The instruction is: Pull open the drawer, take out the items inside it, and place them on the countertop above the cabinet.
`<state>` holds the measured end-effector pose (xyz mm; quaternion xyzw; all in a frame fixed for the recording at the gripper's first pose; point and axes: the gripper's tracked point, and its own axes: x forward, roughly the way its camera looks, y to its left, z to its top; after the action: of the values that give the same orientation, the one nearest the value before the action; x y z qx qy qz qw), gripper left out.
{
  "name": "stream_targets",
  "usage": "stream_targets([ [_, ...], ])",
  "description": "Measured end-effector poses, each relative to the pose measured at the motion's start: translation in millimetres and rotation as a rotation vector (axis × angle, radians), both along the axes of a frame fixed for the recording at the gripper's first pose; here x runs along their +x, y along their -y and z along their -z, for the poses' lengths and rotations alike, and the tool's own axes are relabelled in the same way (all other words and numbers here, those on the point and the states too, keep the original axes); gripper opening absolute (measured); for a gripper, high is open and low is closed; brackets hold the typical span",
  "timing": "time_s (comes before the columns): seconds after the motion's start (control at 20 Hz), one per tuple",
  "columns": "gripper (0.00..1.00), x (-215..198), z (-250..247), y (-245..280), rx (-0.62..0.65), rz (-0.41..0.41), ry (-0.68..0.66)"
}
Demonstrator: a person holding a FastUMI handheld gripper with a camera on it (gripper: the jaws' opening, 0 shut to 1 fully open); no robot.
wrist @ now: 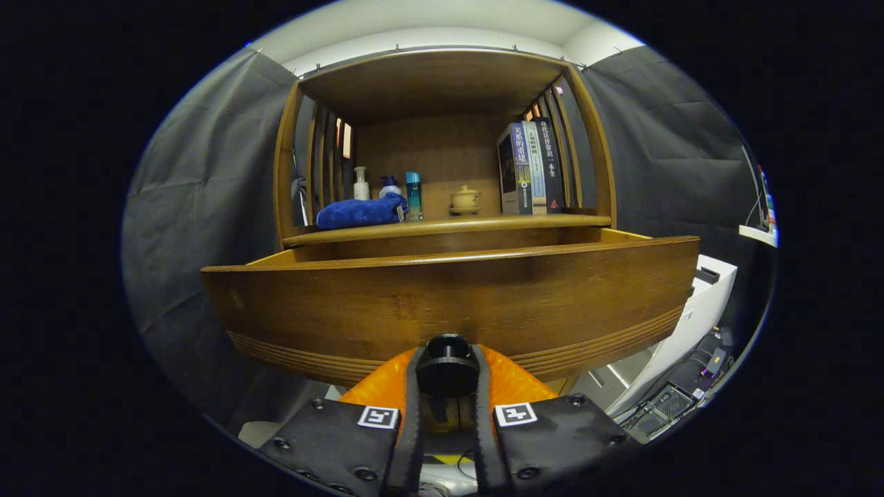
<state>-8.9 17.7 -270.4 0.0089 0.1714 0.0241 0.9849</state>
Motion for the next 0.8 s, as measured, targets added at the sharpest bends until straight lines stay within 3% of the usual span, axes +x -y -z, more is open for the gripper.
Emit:
stream_targets([
  [0.4, 0.37, -16.4, -0.5, 0.7, -0.024, -0.005, 0.004],
  [0.5, 0.41, -16.9, 0.8, 0.7, -0.014, -0.004, 0.0],
  [0.8, 0.85, -17.2, -8.5, -3.7, -0.036, -0.017, 0.026],
])
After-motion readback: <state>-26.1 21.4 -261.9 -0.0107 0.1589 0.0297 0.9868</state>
